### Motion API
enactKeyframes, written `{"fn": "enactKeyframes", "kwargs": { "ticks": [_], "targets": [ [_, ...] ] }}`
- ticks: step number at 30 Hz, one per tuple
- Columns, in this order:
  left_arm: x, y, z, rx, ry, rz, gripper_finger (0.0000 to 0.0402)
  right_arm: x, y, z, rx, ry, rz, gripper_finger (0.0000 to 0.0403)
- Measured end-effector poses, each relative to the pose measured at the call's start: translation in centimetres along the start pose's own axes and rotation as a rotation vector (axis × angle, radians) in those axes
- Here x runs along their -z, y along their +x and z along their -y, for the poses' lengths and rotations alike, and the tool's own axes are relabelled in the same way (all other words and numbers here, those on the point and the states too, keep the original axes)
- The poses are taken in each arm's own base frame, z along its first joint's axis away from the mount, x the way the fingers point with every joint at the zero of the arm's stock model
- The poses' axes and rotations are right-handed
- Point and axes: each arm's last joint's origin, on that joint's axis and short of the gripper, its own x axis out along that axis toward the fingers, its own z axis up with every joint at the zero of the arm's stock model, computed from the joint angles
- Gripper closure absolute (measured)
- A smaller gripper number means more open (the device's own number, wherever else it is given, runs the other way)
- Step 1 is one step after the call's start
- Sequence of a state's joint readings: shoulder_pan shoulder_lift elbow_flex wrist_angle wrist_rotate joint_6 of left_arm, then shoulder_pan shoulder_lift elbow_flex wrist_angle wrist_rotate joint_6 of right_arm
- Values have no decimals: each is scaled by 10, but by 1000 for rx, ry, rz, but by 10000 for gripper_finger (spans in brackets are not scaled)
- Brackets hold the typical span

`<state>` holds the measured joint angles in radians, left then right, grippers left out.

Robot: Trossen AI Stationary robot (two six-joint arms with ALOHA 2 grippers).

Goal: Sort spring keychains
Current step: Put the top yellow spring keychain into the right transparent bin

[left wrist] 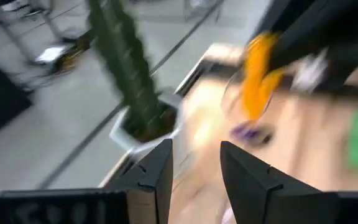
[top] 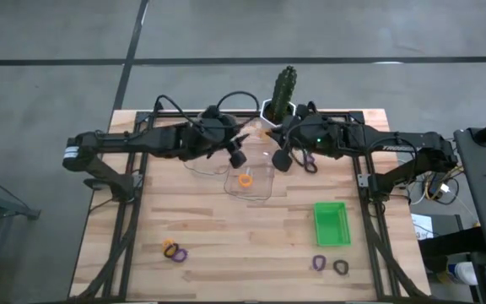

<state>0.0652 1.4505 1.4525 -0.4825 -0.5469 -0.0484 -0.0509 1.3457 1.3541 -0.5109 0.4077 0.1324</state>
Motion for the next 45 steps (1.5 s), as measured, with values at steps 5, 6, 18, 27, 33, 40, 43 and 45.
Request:
{"fn": "enactKeyframes", "kwargs": {
  "ticks": [5, 6, 18, 27, 33, 40, 43, 45],
  "targets": [
    [29, -12, -19, -393, 167, -238, 274, 21, 13, -6, -88, 34, -148, 384],
    [34, -15, -23, -453, 183, -276, 274, 25, 19, -8, -112, 29, -174, 384],
    [88, -44, -44, -615, 14, -591, 274, 61, 90, -38, -283, -85, -404, 380],
    [140, -58, -51, -565, -176, -698, 274, 74, 121, -49, -326, -157, -470, 379],
    [175, -71, -57, -520, -360, -676, 274, 81, 131, -45, -320, -163, -503, 378],
    [200, -78, -59, -362, -510, -591, 274, 85, 139, -42, -366, -156, -519, 378],
    [211, -77, -57, -262, -523, -556, 274, 84, 140, -42, -374, -178, -502, 378],
    [220, -77, -55, -193, -525, -550, 274, 83, 141, -42, -377, -186, -490, 378]
  ]
}}
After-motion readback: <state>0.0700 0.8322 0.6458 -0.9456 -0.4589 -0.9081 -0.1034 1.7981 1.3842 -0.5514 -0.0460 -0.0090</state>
